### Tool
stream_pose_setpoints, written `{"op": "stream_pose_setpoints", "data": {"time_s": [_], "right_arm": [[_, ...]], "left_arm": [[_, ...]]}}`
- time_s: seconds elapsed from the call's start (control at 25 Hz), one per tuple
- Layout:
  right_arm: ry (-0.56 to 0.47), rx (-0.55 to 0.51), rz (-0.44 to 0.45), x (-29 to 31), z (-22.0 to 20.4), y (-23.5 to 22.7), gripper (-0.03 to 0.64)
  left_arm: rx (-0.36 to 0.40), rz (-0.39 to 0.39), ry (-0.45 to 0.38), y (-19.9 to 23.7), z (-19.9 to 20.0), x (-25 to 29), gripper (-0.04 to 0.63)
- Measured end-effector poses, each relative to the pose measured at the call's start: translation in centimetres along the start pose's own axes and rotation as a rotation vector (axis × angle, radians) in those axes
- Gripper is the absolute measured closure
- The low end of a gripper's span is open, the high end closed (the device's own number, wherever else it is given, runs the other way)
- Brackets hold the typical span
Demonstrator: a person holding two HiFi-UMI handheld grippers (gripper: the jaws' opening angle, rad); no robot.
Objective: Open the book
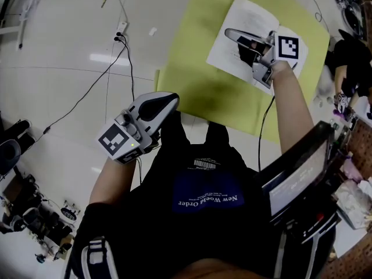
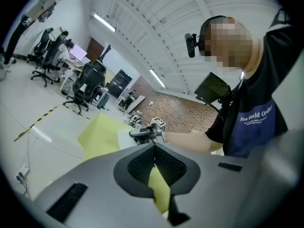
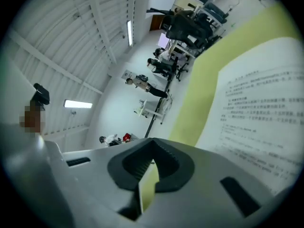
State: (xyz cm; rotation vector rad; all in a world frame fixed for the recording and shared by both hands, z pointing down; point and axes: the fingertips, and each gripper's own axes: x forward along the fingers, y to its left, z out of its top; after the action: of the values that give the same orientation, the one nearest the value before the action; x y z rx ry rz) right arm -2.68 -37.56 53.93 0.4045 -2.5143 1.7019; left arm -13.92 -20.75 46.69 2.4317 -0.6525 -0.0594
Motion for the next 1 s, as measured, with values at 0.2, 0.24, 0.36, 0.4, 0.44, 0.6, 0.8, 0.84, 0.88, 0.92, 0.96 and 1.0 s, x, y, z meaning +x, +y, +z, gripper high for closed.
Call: {"op": "stream_pose_setpoints", "data": {"time_s": [0.2,0.24,0.36,0.4,0.44,0.6,0.8,0.84,0.88,0.92,0.96,1.0], "right_arm": [[0.031,0.077,0.056,3.3,-3.0,-2.1,0.63],[0.036,0.073,0.064,3.4,-3.0,-1.9,0.63],[0.011,0.07,0.088,3.1,-2.6,-1.1,0.63],[-0.002,0.068,0.097,2.9,-2.3,-0.7,0.63],[-0.012,0.062,0.105,2.6,-2.1,-0.1,0.63],[-0.057,0.056,0.137,0.2,-1.2,2.3,0.63],[-0.121,0.012,0.16,-1.6,0.2,5.1,0.63],[-0.135,-0.006,0.154,-2.3,0.3,5.7,0.63],[-0.152,-0.028,0.145,-3.3,0.5,6.4,0.63],[-0.17,-0.055,0.131,-4.6,0.7,7.2,0.63],[-0.188,-0.085,0.11,-6.0,0.8,8.1,0.63],[-0.205,-0.118,0.081,-7.5,1.0,8.9,0.629]], "left_arm": [[-0.001,0.008,0.005,0.2,-0.9,-0.4,0.594],[0.0,0.01,0.006,0.3,-0.9,-0.3,0.594],[-0.002,0.013,0.011,0.5,-0.9,-0.5,0.594],[-0.002,0.013,0.012,0.5,-0.8,-0.5,0.594],[-0.001,0.011,0.013,0.4,-0.6,-0.5,0.594],[0.016,-0.009,0.017,-1.3,0.3,0.9,0.594],[0.035,-0.027,0.026,-0.9,1.3,1.5,0.594],[0.04,-0.029,0.028,-0.9,1.5,1.6,0.594],[0.048,-0.032,0.03,-1.2,1.9,1.9,0.594],[0.058,-0.036,0.031,-1.8,2.3,2.2,0.594],[0.07,-0.041,0.031,-2.5,2.9,2.6,0.594],[0.083,-0.047,0.03,-3.3,3.5,3.1,0.594]]}}
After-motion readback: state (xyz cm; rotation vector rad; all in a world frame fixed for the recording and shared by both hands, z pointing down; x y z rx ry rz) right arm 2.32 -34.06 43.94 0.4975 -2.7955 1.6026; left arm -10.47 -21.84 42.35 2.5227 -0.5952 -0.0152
